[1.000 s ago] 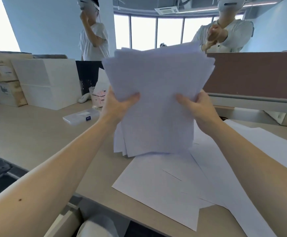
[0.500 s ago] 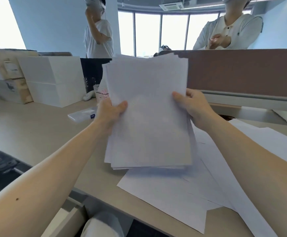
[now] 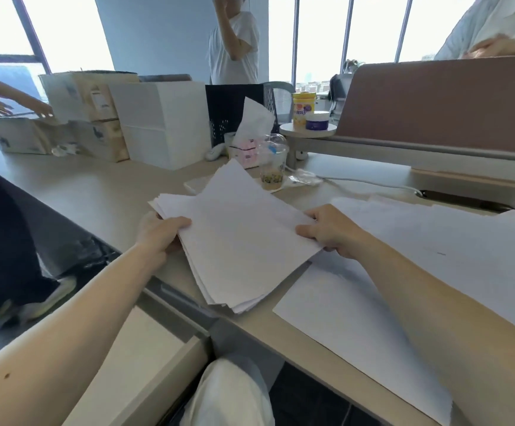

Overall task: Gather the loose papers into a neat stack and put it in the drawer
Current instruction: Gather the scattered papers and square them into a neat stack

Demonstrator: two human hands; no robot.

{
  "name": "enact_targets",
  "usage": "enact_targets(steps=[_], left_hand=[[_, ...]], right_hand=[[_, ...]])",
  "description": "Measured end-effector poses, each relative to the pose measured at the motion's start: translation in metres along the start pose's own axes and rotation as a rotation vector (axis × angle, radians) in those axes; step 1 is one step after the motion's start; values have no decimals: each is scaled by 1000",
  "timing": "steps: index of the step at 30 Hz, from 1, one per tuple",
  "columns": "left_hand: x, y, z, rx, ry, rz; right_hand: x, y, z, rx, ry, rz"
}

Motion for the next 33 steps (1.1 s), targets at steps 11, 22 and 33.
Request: enact_targets(steps=[11,22,33], left_hand=[[-71,-7,-10,138,303,-777],[4,27,7,482,321,-1079],[228,43,94,492,-502,-828]], right_hand=[[41,0,-52,-53,183,-16],[0,-8,-41,-175,246,74],[-177,62,82,7,440,270]])
Point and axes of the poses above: each hand's wrist, its own z-axis away from the middle knuckle, its own x-axis out of the palm, y = z × x, the point moved 7 cm from there along -z, towards the middle knuckle, and after that the axes turned 11 degrees about -z, right-handed, at the moved point
